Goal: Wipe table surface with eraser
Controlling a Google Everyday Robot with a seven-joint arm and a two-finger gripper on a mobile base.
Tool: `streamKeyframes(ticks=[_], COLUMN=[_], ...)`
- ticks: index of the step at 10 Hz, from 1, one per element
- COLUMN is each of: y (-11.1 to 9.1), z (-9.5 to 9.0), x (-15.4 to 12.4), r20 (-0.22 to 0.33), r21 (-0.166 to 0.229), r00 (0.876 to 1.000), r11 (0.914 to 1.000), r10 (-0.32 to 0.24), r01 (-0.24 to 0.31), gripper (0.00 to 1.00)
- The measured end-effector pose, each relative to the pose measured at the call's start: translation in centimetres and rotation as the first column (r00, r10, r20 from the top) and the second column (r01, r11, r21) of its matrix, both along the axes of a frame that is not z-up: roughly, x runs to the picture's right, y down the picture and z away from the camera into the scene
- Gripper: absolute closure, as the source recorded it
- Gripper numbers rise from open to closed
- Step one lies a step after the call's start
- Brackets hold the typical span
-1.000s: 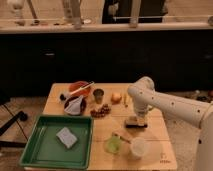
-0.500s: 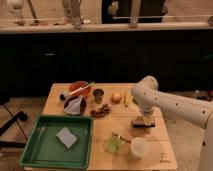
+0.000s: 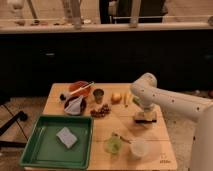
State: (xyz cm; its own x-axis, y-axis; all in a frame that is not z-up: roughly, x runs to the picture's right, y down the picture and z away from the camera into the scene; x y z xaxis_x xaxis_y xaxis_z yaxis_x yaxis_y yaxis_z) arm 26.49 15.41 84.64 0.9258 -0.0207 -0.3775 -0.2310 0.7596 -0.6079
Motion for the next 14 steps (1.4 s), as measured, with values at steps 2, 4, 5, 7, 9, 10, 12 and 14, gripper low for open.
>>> streamKeyframes(ticks=[2,4,5,7,9,10,12,14], y=[0.0,0.3,0.5,1.3,2.5,3.4,4.7,5.0], z=[0.4,0.7,0.7,0.3,-0.2,-0.7,-1.7,-2.6], x=[0.1,-1.2,-2.1,-5.1,-5.6,-5.7,-4.5,-2.5], r20=[0.008,0.078,0.113,0.215,0.257,0.263,0.240,0.191], r21=[-0.005,-0.015,-0.023,-0.058,-0.096,-0.122,-0.158,-0.160], r00=[1.000,0.996,0.992,0.974,0.963,0.962,0.967,0.977], r11=[1.0000,0.9992,0.9986,0.9968,0.9938,0.9913,0.9862,0.9853], r10=[0.009,0.037,0.050,0.067,0.078,0.080,0.087,0.092], r01=[-0.009,-0.036,-0.048,-0.056,-0.055,-0.049,-0.050,-0.061], gripper=[0.98,0.98,0.98,0.98,0.98,0.98,0.98,0.98])
